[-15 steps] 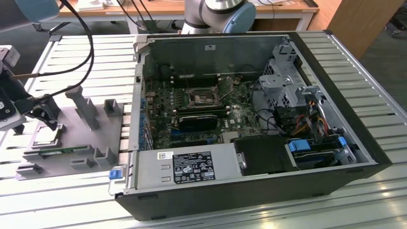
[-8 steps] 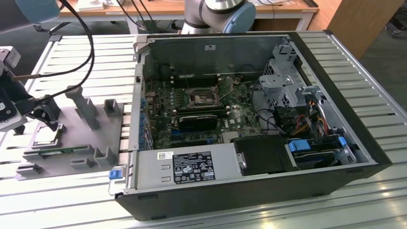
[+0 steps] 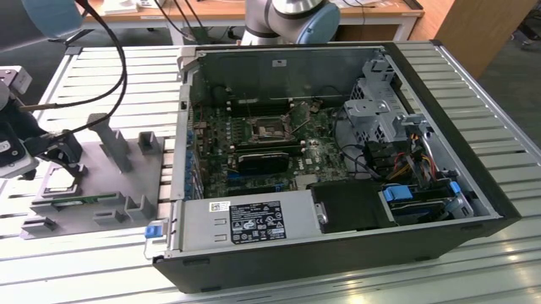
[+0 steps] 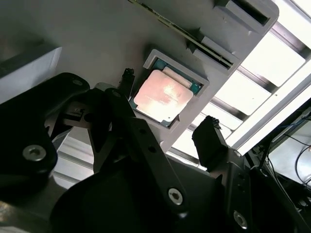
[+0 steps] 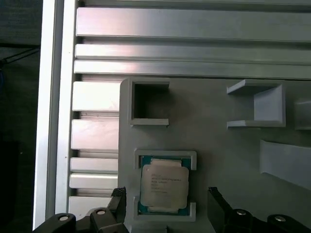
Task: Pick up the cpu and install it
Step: 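Pick up the cpu and move it towards the insertion slot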
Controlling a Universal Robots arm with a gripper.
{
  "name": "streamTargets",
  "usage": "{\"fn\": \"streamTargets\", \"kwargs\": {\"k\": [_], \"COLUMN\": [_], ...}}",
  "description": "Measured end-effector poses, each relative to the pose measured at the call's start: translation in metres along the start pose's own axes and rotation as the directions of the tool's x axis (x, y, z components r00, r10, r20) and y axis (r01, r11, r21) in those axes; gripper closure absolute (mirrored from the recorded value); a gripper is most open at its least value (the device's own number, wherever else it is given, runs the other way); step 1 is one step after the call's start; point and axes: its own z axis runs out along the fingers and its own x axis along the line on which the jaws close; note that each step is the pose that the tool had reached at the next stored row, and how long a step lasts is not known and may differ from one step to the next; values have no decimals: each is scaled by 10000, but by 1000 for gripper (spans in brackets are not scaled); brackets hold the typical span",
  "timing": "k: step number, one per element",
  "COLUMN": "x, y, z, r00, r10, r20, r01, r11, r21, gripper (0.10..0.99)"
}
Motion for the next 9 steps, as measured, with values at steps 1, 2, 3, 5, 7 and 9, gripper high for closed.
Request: {"fn": "streamTargets", "kwargs": {"k": [1, 2, 3, 5, 7, 9], "x": [0, 0, 0, 0, 0, -1], "y": [-1, -1, -2, -1, 3, 14], "z": [18, 36, 54, 88, 116, 130], "r00": [10000, 10000, 10000, 10000, 10000, 10000], "r10": [1, 1, 1, 4, 11, 21], "r20": [2, 1, 1, 2, 2, -1], "r01": [-1, -1, -1, -4, -11, -21], "r11": [10000, 10000, 10000, 10000, 10000, 10000], "r21": [-1, -1, -2, -5, -7, -6], "gripper": [325, 325, 325, 325, 325, 325]}}
